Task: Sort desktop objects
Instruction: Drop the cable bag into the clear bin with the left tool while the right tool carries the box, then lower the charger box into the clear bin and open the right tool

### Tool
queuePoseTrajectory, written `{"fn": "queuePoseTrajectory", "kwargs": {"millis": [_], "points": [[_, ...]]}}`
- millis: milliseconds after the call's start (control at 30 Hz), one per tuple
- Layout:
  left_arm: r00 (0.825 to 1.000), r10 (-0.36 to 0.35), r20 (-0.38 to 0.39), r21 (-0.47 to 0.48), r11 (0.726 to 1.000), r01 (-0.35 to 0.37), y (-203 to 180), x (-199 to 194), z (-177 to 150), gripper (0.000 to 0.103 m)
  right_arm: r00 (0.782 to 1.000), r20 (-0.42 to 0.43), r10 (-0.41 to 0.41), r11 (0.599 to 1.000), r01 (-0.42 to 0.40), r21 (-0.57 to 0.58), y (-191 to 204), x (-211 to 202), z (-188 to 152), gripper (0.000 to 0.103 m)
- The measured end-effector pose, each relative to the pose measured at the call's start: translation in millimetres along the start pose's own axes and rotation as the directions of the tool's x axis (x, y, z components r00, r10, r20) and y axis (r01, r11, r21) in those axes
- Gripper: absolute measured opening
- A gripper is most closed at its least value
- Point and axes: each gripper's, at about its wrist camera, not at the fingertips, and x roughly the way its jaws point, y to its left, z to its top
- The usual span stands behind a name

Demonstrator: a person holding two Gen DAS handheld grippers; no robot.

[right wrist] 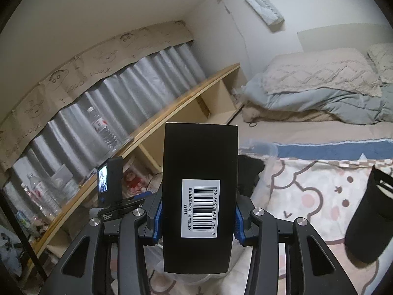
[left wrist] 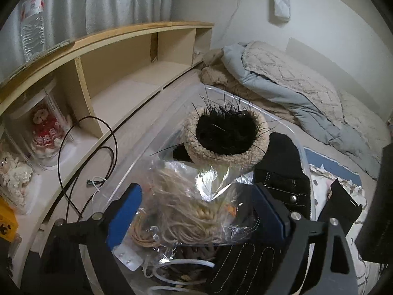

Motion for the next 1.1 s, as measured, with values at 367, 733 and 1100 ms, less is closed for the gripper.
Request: {"fn": "queuePoseTrajectory", "kwargs": {"millis": [367,733,1100], "points": [[0.983,0.051,0.177,0.029,0.998,-0.057,21,-67,-10,0.091,0.995,-0.064,0.082,0.989,-0.073,0.125,-3,35,-12,0.045],[0.96,0.089,0.264,-0.074,0.995,-0.072,65,-108,-27,0.091,0.977,-0.07,0.199,0.903,-0.155,0.401,18,110,-45,0.045],[0.948,0.102,0.302,-0.085,0.993,-0.08,85,-123,-30,0.091,0.975,-0.126,0.182,0.878,-0.104,0.467,46,166,-80,0.045]]}}
